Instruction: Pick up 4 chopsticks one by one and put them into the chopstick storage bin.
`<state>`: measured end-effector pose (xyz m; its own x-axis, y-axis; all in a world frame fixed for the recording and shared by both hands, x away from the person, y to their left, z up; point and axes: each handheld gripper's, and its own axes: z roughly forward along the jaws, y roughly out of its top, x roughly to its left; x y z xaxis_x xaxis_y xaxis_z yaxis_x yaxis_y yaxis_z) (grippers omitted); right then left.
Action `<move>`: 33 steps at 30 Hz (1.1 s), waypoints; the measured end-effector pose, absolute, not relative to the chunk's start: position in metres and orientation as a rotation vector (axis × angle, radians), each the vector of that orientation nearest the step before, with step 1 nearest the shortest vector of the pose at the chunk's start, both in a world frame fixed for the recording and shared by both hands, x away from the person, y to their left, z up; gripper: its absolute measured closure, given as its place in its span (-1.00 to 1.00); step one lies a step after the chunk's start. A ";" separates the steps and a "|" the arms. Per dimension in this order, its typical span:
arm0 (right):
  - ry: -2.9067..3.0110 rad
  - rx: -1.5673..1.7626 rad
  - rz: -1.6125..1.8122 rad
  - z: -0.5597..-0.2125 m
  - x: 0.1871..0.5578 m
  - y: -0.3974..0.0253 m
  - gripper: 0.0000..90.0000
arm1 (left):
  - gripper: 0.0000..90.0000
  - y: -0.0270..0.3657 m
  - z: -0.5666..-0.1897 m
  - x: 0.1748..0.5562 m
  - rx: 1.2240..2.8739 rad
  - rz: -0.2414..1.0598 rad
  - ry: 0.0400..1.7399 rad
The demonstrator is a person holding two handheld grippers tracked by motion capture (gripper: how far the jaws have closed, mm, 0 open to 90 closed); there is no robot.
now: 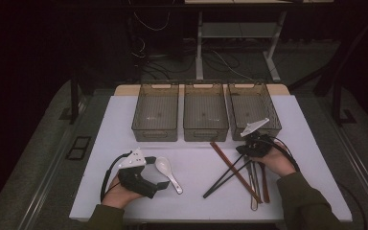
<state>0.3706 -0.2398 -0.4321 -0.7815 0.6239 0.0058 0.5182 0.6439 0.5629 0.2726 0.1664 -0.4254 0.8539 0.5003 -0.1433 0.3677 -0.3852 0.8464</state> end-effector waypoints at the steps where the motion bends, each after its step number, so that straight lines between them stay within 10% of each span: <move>1: 2.673 0.937 0.821 -0.432 0.370 -0.241 0.99 | -1.00 0.166 -0.425 0.273 2.016 0.164 0.636; 24: 2.641 0.945 0.885 -0.421 0.360 -0.258 0.98 | -1.00 0.165 -0.426 0.273 2.020 0.160 0.629; 33: 2.743 0.794 0.965 -0.412 0.349 -0.248 0.43 | -1.00 0.165 -0.426 0.273 2.020 0.158 0.627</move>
<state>0.3490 -0.2482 -0.4122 -0.8538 0.5180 0.0525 0.4368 0.6578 0.6136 0.2729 0.1652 -0.4255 0.8583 0.4925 -0.1443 0.3656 -0.3894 0.8454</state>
